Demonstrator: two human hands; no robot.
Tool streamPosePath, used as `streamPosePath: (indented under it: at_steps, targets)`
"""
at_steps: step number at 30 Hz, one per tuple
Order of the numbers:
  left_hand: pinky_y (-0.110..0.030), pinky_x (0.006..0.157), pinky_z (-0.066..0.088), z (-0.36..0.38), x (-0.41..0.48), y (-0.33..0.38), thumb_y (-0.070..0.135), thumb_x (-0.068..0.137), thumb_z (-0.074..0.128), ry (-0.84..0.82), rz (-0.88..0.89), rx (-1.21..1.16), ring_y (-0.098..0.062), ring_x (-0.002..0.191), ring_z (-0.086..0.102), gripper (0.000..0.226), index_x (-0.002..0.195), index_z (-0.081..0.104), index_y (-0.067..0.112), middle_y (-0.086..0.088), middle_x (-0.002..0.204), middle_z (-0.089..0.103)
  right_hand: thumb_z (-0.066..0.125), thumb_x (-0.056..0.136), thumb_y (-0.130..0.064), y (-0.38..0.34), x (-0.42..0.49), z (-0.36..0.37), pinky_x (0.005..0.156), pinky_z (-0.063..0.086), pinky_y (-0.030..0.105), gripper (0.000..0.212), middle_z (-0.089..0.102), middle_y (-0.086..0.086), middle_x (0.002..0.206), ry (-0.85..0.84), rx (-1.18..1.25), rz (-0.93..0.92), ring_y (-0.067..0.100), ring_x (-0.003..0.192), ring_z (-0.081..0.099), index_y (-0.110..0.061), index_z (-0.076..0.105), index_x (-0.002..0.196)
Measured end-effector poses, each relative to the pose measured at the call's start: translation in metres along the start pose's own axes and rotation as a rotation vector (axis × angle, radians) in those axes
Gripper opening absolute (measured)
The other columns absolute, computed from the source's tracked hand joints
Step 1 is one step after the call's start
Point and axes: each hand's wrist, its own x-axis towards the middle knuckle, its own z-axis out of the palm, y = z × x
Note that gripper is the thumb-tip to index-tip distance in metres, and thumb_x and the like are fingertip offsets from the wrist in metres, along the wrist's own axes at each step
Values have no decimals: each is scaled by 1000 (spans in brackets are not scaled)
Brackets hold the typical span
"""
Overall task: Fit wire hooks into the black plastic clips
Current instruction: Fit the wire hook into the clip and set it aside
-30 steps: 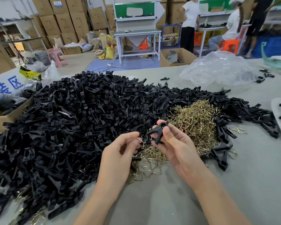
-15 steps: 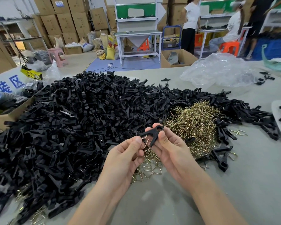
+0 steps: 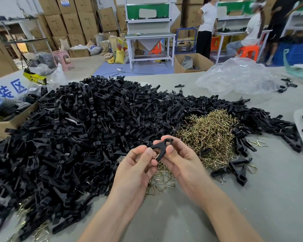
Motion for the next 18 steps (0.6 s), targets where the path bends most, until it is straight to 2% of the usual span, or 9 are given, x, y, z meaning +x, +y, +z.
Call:
streamPosePath:
  at_steps: [4,11,14,16,18]
  targets:
    - [-19,61,54,1,-2,0,13,76,66,-45,39,7,-9,61,62,33,108,62,12,-5,77,69,58,88,-14,2,0,1,90,57,29,26,71,19,114,-2,111,41,27,104,71,-4,64,112]
    - [-20,61,56,-2,0,-7,13,74,70,-32,41,-30,-9,61,62,35,108,65,11,-6,80,70,54,90,-13,4,0,3,85,59,29,29,73,17,111,-6,174,75,24,100,72,-1,61,115]
    - [-20,63,55,-3,1,-11,18,75,71,-49,162,154,-9,65,62,25,99,74,17,-4,77,68,53,91,-15,4,1,3,79,59,31,30,70,20,108,12,167,106,27,98,69,-1,62,115]
    - [-18,66,54,-3,0,-14,20,77,71,-89,259,311,-9,70,63,23,99,76,22,-1,75,67,51,94,-19,3,1,2,75,53,35,30,66,24,107,26,153,137,33,97,61,-1,62,116]
    - [-17,68,52,-3,-3,-16,22,78,72,-124,317,414,-9,72,63,23,101,74,27,1,76,67,50,96,-23,2,0,0,81,47,41,30,62,24,109,37,157,154,35,99,57,-5,63,116]
